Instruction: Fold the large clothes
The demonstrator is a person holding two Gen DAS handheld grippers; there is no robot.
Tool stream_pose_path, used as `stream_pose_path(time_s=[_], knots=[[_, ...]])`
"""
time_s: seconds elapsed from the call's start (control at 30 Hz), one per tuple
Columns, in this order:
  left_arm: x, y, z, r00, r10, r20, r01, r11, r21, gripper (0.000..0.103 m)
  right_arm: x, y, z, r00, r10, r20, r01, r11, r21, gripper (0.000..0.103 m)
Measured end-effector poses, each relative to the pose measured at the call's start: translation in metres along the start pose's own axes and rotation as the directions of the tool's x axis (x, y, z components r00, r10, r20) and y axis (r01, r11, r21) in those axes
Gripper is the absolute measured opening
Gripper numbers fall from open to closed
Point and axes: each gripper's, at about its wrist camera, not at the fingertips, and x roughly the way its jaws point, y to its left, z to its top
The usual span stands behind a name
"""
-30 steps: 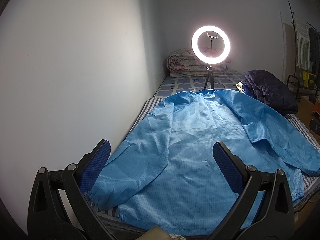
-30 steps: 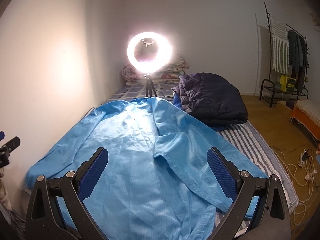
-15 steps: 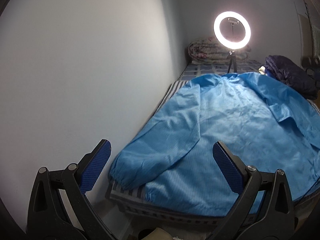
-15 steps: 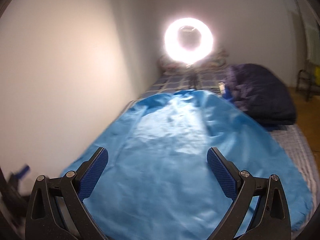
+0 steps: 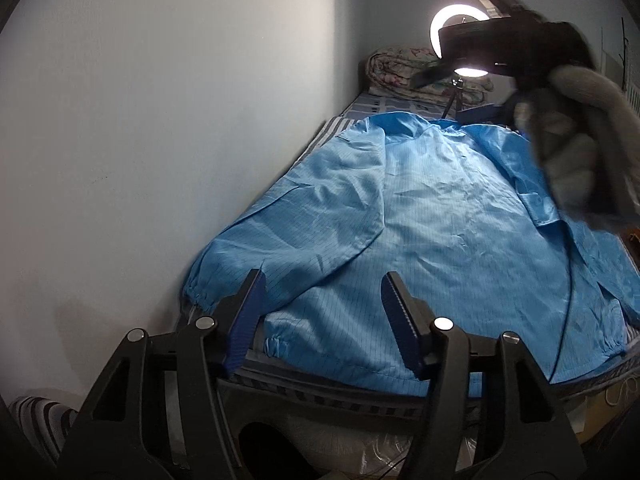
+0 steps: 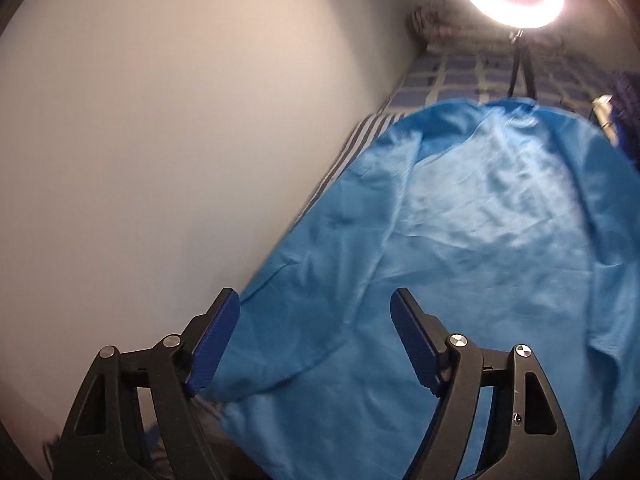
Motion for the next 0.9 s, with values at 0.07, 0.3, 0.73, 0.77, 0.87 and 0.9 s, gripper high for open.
stream_pose_path(time_s=[0.07,0.3,0.73,0.77,0.87,0.9], knots=[[0.0,0.003,0.001,1.0,-0.001,0.001,0.002,1.0,-0.007,0.062,0.029,0.004,0.014,0.999,0.012,-0.037,-0.011,0.999,0.039,0.069],[0.008,0.022,0.01,1.0,-0.003,-0.002,0.003,0.999,-0.039,0.055,0.129,0.001,0.052,0.989,-0.011,-0.146,0.034,0.987,0.156,0.057],[0.036,0.056,0.012,0.996,-0.023,-0.091,0.011,0.991,-0.132,0.055,0.255,0.002,0.113,0.952,-0.225,-0.208,0.262,0.95,0.171,0.054],[0.036,0.057,0.012,0.996,-0.024,-0.091,0.012,0.991,-0.134,0.055,0.264,0.003,0.116,0.944,-0.249,-0.216,0.286,0.945,0.161,0.054],[0.038,0.055,0.013,0.995,-0.016,-0.094,0.004,0.992,-0.127,0.055,0.284,0.007,0.123,0.925,-0.308,-0.224,0.341,0.932,0.126,0.054],[0.039,0.056,0.012,0.995,-0.017,-0.096,0.005,0.992,-0.126,0.055,0.29,0.009,0.125,0.914,-0.335,-0.228,0.365,0.925,0.104,0.054]])
